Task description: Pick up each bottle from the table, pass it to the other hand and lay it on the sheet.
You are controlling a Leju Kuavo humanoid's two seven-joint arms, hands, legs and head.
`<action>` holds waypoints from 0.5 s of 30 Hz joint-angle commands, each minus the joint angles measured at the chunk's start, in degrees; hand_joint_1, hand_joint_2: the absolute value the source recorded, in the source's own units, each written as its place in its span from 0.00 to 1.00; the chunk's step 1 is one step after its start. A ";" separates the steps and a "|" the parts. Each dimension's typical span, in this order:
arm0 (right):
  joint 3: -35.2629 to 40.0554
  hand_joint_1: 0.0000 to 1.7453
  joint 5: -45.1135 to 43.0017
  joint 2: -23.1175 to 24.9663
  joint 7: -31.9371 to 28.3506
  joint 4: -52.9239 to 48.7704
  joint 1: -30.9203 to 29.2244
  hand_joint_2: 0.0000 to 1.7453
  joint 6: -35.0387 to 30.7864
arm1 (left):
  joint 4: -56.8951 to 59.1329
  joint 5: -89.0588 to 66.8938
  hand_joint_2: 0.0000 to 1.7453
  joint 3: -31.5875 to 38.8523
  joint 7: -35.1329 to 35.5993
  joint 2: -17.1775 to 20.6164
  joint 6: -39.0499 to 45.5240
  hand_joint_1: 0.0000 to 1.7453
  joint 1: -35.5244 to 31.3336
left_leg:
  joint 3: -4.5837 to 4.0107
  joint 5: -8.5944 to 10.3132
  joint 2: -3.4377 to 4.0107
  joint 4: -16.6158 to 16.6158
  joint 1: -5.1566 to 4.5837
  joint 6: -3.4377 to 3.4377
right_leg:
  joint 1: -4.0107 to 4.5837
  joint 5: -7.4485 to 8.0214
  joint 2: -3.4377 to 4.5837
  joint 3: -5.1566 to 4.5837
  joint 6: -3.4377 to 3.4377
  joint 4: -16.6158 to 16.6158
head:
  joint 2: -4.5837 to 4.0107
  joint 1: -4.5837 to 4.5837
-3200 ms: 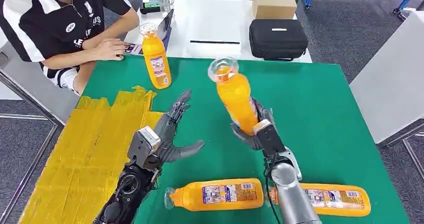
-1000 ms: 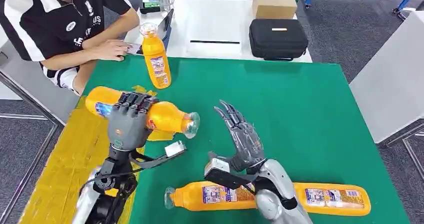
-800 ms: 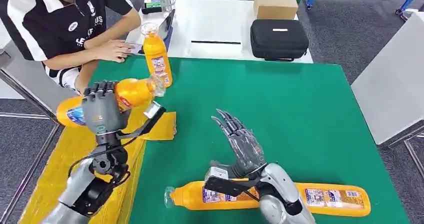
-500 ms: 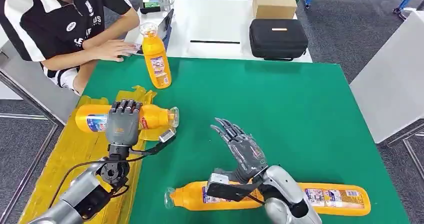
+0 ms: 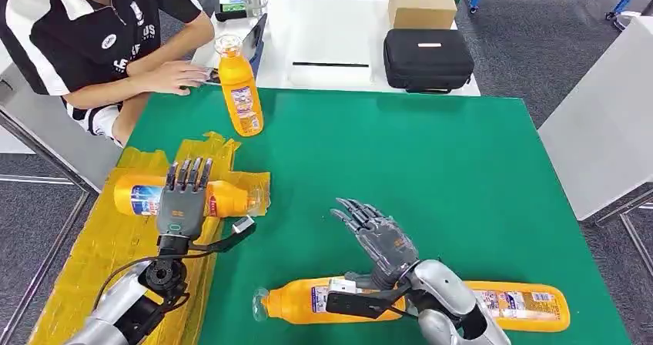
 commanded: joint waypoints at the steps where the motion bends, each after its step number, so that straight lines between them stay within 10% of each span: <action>1: 3.54 0.00 2.56 -3.92 -0.50 1.84 -0.84 1.00 1.32 | 0.98 -0.10 1.00 15.90 -4.66 -6.39 1.59 0.00 2.60 | 0.23 -0.10 0.04 -0.05 0.05 -0.12 | 0.04 -0.08 -0.02 0.24 -0.02 -0.08 | 0.00 0.00; 5: 6.67 0.00 1.46 -7.26 -6.19 -0.17 -0.64 1.00 3.78 | -1.41 -0.10 1.00 27.07 -13.21 -10.73 1.42 0.00 4.72 | 0.09 -0.07 -0.02 0.00 0.03 -0.09 | 0.03 -0.06 -0.07 0.13 -0.01 -0.05 | 0.00 0.02; 6: 7.08 0.00 0.98 -8.26 -7.24 -0.98 -0.23 0.00 4.39 | -1.51 -0.10 1.00 29.51 -15.66 -11.88 1.59 0.00 4.92 | 0.42 -0.29 -0.03 0.08 0.12 -0.23 | 0.12 -0.26 -0.14 0.49 -0.04 -0.02 | 0.00 0.00; 15: 8.92 0.00 -2.96 -8.46 -10.85 -3.87 -2.13 0.00 8.65 | -3.00 1.67 1.00 34.99 -21.01 -15.27 1.59 0.00 6.25 | 0.10 -0.12 0.07 0.00 0.00 -0.12 | 0.01 -0.05 0.00 0.10 -0.03 -0.03 | 0.00 -0.02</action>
